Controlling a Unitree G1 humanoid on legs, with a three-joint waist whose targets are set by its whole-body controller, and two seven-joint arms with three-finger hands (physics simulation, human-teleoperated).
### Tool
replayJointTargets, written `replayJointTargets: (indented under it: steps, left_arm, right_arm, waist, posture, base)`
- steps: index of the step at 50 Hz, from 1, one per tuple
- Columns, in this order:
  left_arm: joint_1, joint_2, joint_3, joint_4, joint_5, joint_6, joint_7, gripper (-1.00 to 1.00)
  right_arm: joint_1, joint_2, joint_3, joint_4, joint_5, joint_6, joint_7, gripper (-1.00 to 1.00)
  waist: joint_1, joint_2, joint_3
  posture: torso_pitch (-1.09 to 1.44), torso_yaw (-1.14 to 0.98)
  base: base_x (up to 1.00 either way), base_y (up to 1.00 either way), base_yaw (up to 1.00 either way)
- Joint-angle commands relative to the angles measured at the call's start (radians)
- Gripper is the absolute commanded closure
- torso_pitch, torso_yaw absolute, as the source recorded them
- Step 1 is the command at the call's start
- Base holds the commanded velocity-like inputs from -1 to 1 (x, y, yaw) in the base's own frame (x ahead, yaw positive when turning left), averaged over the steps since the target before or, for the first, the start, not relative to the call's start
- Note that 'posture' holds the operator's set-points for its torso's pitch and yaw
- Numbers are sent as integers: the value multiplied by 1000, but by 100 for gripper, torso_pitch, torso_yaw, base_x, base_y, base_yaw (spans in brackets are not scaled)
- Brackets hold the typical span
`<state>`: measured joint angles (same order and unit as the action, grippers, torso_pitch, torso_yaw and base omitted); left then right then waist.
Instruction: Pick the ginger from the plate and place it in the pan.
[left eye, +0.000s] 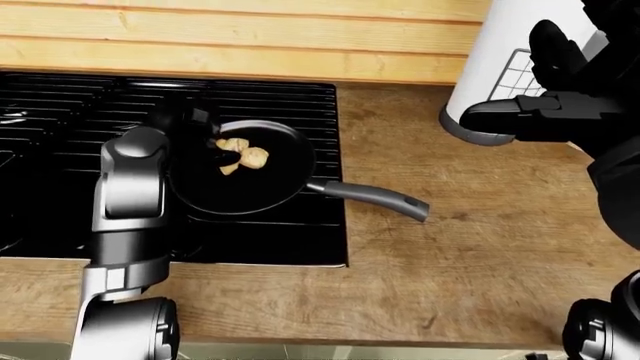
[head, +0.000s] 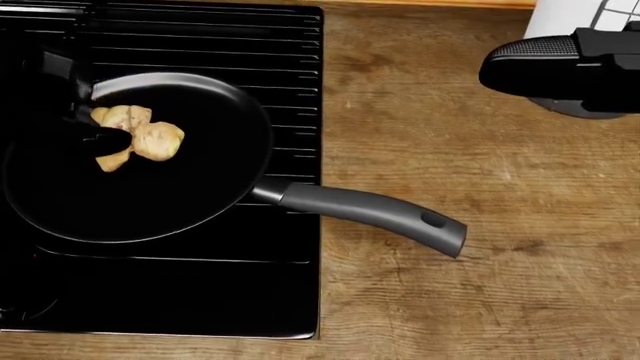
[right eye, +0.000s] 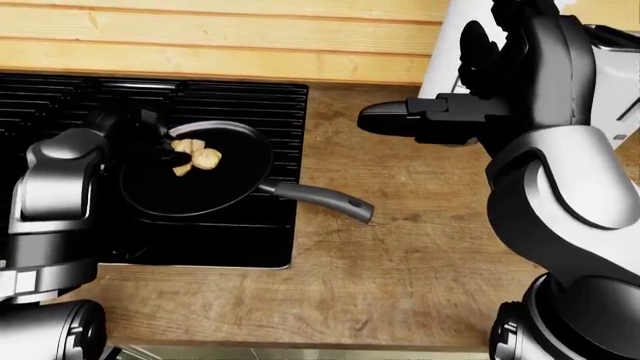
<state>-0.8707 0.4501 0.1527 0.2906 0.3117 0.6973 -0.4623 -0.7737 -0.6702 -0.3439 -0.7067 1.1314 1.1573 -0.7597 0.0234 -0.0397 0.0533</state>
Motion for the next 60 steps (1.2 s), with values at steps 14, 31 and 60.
replayJointTargets:
  steps: [14, 31, 60]
  left_arm:
    - [-28, 9, 15, -34, 10, -35, 1, 32]
    - [-19, 2, 14, -34, 12, -45, 10, -95]
    - [-114, 41, 102, -462, -130, 328, 31, -100]
  right_arm:
    - [-23, -12, -16, -8, -12, -25, 1, -100]
    - [-25, -10, -18, -10, -15, -21, 5, -100]
    - [-67, -42, -29, -17, 77, -2, -69, -100]
  waist:
    - [1, 2, -27]
    - [-1, 4, -29]
    - [-6, 10, -22]
  posture:
    - [0, 0]
    - [0, 0]
    - [0, 0]
  base:
    - [0, 0, 0]
    - [0, 0, 0]
    - [0, 0, 0]
